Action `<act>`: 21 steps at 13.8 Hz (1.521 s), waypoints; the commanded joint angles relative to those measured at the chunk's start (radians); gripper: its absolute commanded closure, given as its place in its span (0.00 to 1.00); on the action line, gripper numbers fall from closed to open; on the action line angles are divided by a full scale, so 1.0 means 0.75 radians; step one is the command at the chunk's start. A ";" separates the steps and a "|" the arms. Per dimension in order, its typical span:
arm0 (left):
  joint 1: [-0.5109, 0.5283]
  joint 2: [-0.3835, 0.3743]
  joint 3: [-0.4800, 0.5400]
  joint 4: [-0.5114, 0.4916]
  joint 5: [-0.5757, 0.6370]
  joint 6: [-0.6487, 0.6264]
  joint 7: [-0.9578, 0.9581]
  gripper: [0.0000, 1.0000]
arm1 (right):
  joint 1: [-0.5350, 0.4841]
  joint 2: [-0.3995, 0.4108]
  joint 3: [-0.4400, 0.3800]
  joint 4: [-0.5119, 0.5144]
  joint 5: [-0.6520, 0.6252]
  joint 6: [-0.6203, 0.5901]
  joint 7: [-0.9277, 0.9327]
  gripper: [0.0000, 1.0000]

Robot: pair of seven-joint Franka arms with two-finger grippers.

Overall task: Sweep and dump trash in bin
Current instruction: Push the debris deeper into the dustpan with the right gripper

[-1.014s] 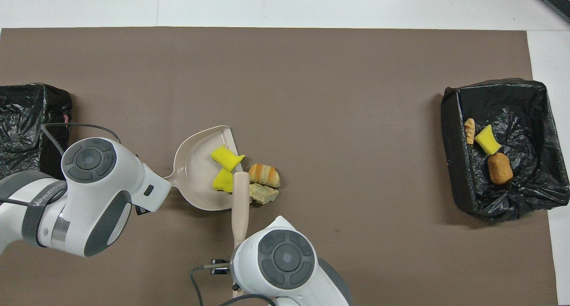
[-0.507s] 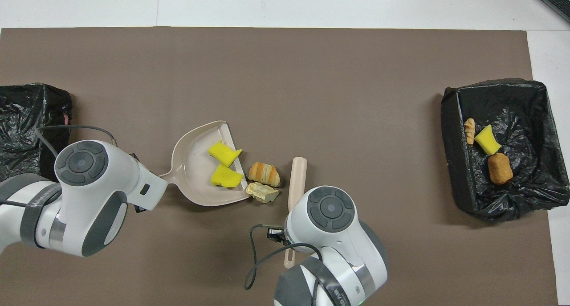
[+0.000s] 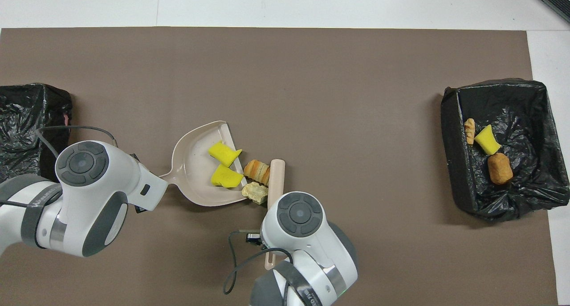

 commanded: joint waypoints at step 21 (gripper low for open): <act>0.132 -0.034 0.014 0.098 -0.129 -0.016 -0.008 1.00 | -0.005 -0.285 0.008 -0.220 -0.056 -0.254 0.176 1.00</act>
